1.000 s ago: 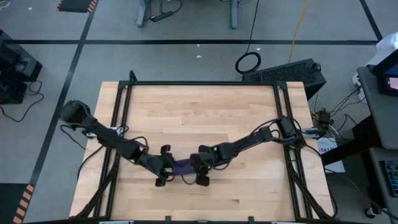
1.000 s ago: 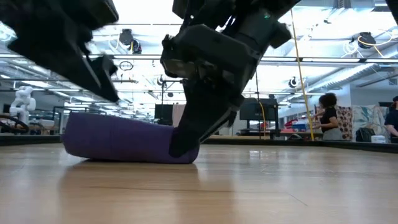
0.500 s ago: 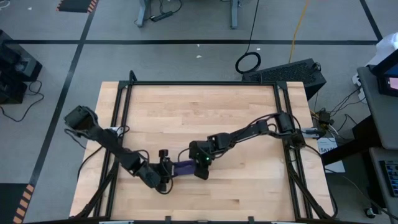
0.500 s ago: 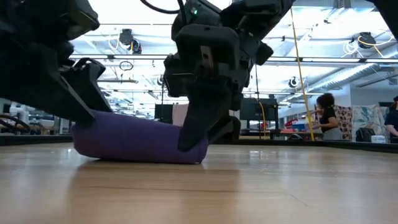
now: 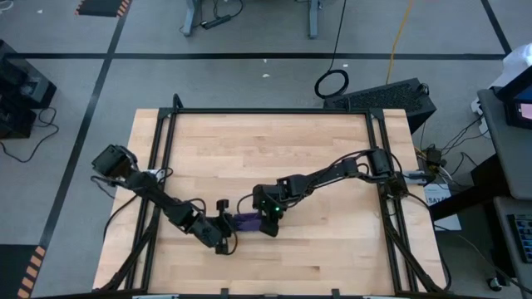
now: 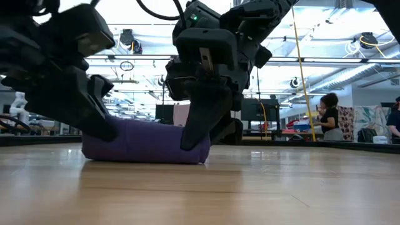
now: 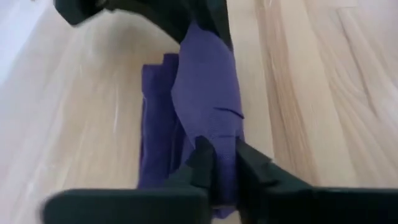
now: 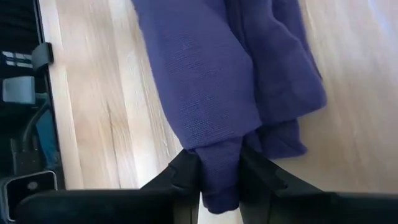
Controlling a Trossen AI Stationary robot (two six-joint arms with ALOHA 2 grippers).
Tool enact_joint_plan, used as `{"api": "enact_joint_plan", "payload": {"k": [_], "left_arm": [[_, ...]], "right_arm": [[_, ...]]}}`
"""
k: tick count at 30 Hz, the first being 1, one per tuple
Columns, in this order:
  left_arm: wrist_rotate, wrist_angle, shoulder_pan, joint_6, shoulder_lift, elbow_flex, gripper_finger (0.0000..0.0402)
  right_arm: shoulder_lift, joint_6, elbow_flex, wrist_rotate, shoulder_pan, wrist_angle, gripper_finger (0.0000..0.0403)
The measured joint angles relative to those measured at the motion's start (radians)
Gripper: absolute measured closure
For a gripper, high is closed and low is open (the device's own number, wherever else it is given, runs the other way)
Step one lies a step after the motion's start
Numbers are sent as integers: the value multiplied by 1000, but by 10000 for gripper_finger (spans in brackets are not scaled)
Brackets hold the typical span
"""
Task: Roll towel into tight, uniform cylinder
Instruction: Roll the purple towel on the table
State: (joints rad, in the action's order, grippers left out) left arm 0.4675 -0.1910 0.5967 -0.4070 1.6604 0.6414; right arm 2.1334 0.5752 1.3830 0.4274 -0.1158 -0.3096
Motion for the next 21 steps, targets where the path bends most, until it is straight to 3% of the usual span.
{"api": "enact_joint_plan", "payload": {"k": [2,8,15,21], "left_arm": [[-25,11,-15,-27,0,0,382],[-121,37,-59,-96,-1,2,373],[-258,-4,-95,-172,-45,1,375],[-355,-7,-125,-190,-84,0,376]], "right_arm": [[-10,-29,0,-11,-6,-3,330],[-74,-173,-1,-108,-51,-61,296],[-134,-418,-1,-417,-190,-166,256],[-137,-470,-1,-638,-302,-116,228]]}}
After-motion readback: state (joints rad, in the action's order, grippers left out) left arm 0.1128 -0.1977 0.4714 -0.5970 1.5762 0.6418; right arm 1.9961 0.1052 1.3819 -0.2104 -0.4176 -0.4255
